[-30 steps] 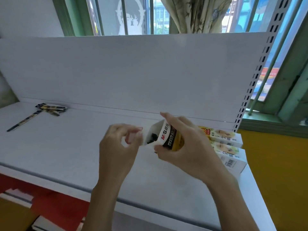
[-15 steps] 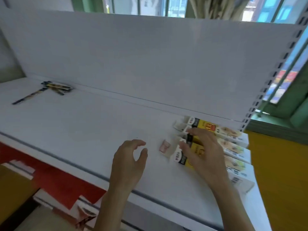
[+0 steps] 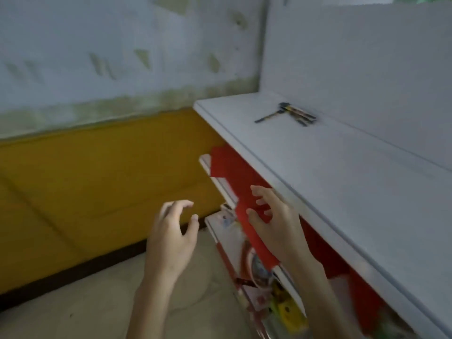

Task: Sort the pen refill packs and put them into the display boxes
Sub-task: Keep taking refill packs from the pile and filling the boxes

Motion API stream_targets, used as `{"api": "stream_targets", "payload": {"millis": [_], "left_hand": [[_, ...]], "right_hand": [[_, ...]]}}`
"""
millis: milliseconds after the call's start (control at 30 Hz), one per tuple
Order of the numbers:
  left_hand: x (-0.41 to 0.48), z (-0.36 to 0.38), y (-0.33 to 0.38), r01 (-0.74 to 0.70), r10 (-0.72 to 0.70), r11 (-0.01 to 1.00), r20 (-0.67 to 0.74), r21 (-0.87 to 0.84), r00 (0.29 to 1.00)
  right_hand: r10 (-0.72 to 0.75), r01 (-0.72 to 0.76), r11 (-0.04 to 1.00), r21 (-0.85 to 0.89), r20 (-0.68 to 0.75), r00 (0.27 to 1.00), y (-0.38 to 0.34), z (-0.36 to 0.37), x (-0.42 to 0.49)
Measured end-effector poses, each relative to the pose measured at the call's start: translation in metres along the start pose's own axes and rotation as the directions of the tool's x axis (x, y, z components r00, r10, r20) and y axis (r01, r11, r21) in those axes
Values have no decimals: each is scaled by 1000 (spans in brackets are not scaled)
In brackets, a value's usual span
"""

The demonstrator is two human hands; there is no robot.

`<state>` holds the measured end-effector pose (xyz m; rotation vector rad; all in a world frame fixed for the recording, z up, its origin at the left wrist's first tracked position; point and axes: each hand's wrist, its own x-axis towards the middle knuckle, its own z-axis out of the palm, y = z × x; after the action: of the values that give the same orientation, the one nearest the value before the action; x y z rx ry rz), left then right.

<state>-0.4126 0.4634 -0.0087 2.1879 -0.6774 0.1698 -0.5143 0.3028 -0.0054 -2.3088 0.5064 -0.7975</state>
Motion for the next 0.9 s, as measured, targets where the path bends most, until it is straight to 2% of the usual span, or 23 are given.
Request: {"api": "stream_targets", "payload": {"millis": [100,200,467,800,900], "left_hand": [[26,-24,-36,7,-6,1000,-37,24,999],[53,-37,-60,-4,6,999,-43,51,999],[126,-22,-102,-23,20,999,78,36,997],[297,45,-106,-153,153,988,153,-13,976],[349,56,-91,-168,172,985,117,-43,978]], "right_hand": [[-57,56,998,25,42,997,-17,54,37],[-51,47,997,60,64,997,-26,95,66],[25,-31,998,53,100,995,-13,155,131],[94,-93,994,57,-29,995,21,180,286],[96,-89,994,66,-113,989,26,166,333]]}}
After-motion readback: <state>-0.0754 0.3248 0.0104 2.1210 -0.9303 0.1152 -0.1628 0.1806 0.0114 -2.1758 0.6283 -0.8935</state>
